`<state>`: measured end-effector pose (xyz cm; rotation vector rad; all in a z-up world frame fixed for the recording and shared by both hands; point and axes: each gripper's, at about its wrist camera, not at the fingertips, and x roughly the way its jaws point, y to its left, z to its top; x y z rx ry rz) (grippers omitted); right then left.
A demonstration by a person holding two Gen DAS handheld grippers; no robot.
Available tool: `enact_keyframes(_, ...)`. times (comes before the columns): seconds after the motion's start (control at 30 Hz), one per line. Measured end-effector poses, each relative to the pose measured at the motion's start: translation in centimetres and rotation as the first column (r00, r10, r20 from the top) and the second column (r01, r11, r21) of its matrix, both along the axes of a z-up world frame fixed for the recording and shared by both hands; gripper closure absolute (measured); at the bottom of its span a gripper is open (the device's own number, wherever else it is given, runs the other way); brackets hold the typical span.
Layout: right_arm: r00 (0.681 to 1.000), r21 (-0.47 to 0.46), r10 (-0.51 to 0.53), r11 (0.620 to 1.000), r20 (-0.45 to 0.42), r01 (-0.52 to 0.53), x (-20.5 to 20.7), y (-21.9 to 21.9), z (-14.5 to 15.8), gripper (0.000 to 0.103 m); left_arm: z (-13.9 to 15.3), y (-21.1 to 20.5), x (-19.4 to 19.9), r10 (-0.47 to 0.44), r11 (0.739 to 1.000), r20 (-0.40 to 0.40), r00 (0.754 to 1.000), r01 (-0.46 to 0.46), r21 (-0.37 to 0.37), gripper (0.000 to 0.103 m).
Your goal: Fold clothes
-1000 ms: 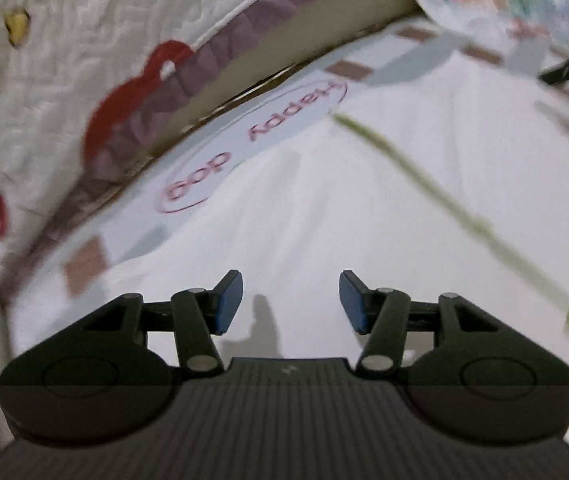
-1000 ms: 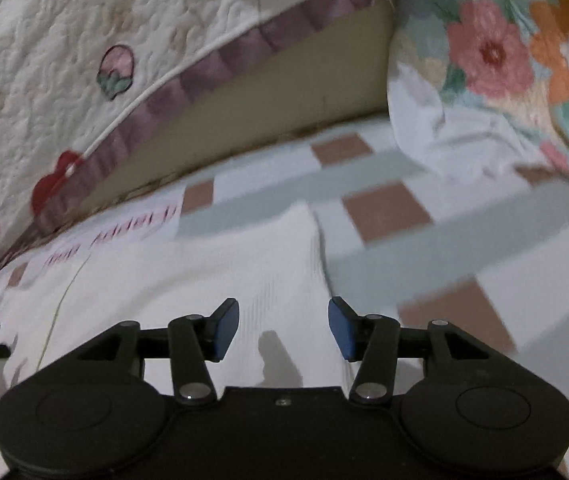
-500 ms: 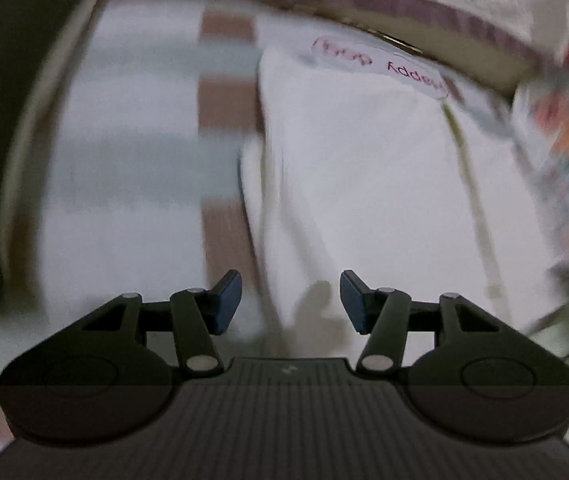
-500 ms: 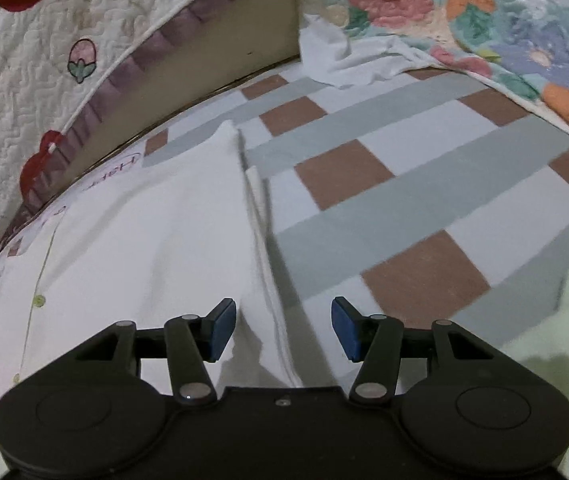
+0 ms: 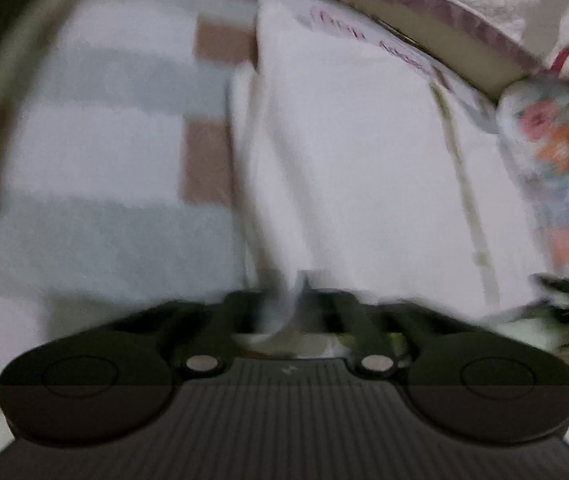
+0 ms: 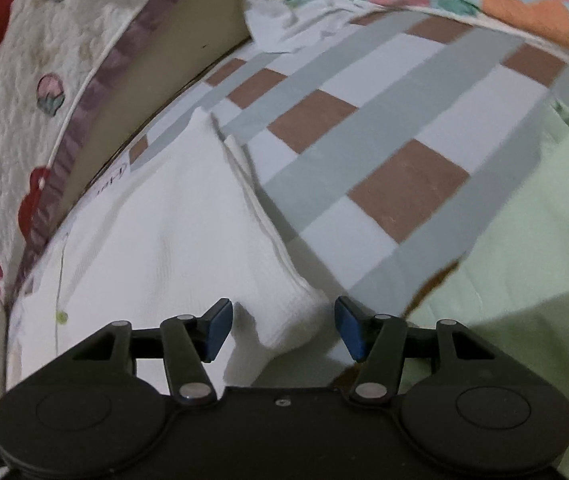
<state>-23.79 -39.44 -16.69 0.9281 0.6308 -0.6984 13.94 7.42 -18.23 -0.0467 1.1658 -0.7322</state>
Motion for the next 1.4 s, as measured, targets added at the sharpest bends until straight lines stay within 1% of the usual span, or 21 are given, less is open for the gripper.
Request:
enact_keyframes(0.1,1.0,0.013,-0.015,1.0,0.019,0.015,-0.7,0.1,-0.2,0.041,2.1,0.9,-1.0,0.05,0.998,0.124,0.991,-0.046,-0.035,0.1)
enact_keyframes(0.13,1.0,0.015,-0.017,1.0,0.022,0.017,-0.8,0.1,-0.2,0.041,2.2,0.9,-1.2,0.039,0.999,0.129,0.991,-0.037,-0.014,0.1)
enact_keyframes(0.27,1.0,0.007,-0.01,1.0,0.019,0.01,-1.1,0.2,-0.1,0.042,-0.9,1.1,-1.3,0.054,0.997,-0.029,0.998,-0.052,0.063,0.1)
enact_keyframes(0.3,1.0,0.002,-0.007,1.0,0.017,0.007,-1.2,0.2,-0.1,0.042,-1.0,1.3,-1.3,0.065,0.996,-0.034,0.997,-0.062,0.07,0.099)
enact_keyframes(0.4,1.0,-0.006,-0.016,1.0,0.006,0.016,-1.7,0.4,0.0,0.042,0.3,0.5,-1.7,0.009,0.981,0.092,0.996,-0.027,0.19,0.099)
enact_keyframes(0.47,1.0,-0.012,-0.022,1.0,-0.002,0.022,-2.1,0.6,0.1,0.042,1.4,-0.4,-2.2,-0.07,0.949,0.214,0.974,-0.001,0.314,0.098)
enact_keyframes(0.5,1.0,-0.015,-0.026,1.0,-0.006,0.026,-2.3,0.7,0.2,0.042,2.1,-0.6,-2.6,-0.1,0.941,0.267,0.958,0.004,0.338,0.098)
enact_keyframes(0.53,1.0,-0.018,-0.029,0.999,-0.009,0.029,-2.5,0.8,0.3,0.041,3.0,-0.8,-2.7,-0.129,0.943,0.311,0.942,0.019,0.334,0.095)
enact_keyframes(0.63,1.0,-0.011,0.025,1.0,0.011,-0.025,-2.7,1.3,0.5,0.038,5.6,-2.2,-2.1,-0.179,0.968,0.345,0.921,0.103,0.227,0.085)
enact_keyframes(0.7,0.997,0.005,0.065,0.998,0.033,-0.066,-2.6,1.6,0.5,0.038,6.7,-4.7,-1.8,-0.252,0.964,0.328,0.91,0.207,0.169,0.075)
enact_keyframes(0.77,0.993,0.02,0.104,0.994,0.057,-0.106,-2.5,2.0,0.6,0.037,7.5,-8.2,-2.1,-0.368,0.929,0.327,0.871,0.33,0.165,0.072)
enact_keyframes(0.83,0.994,0.036,0.077,0.996,0.081,-0.081,-2.3,1.8,0.2,0.036,8.1,-12.3,-3.3,-0.486,0.874,0.344,0.804,0.456,0.169,0.068)
enact_keyframes(0.9,0.992,0.063,0.024,0.998,0.123,-0.032,-2.2,1.3,-0.3,0.036,7.8,-15.8,-4.9,-0.547,0.834,0.291,0.785,0.543,0.101,0.066)
enact_keyframes(1.0,0.971,0.115,-0.088,0.991,0.224,0.063,-2.0,0.4,-1.2,0.036,5.4,-19.8,-4.9,-0.512,0.853,0.108,0.852,0.519,-0.052,0.067)
enact_keyframes(1.07,0.956,0.114,-0.128,0.988,0.263,0.101,-1.4,0.4,-1.6,0.035,4.4,-21.6,-6.1,-0.494,0.864,0.145,0.857,0.503,-0.033,0.069)
enact_keyframes(1.13,0.946,0.104,-0.149,0.987,0.287,0.124,-0.8,0.7,-1.8,0.034,3.5,-22.8,-6.9,-0.506,0.857,0.168,0.846,0.515,-0.017,0.069)
enact_keyframes(1.17,0.941,0.098,-0.158,0.986,0.299,0.135,-0.5,0.9,-1.8,0.046,3.1,-23.4,-7.2,-0.512,0.853,0.179,0.84,0.522,-0.009,0.069)
enact_keyframes(1.2,0.952,0.045,-0.115,0.993,0.284,0.107,-0.1,1.2,-1.3,0.079,2.8,-23.9,-7.9,-0.538,0.84,0.187,0.822,0.542,0.033,0.069)
enact_keyframes(1.3,0.978,-0.145,0.05,0.989,0.201,-0.02,1.3,2.2,0.6,0.082,2.3,-24.6,-9.6,-0.612,0.791,0.232,0.756,0.585,0.18,0.069)
enact_keyframes(1.33,0.981,-0.205,0.101,0.977,0.166,-0.066,1.8,2.5,1.3,0.083,2.4,-24.3,-9.8,-0.614,0.789,0.253,0.747,0.585,0.187,0.069)
enact_keyframes(1.4,0.979,-0.28,0.158,0.953,0.129,-0.117,2.2,2.8,2.5,0.083,2.1,-23.9,-9.5,-0.594,0.804,0.234,0.769,0.577,0.144,0.068)
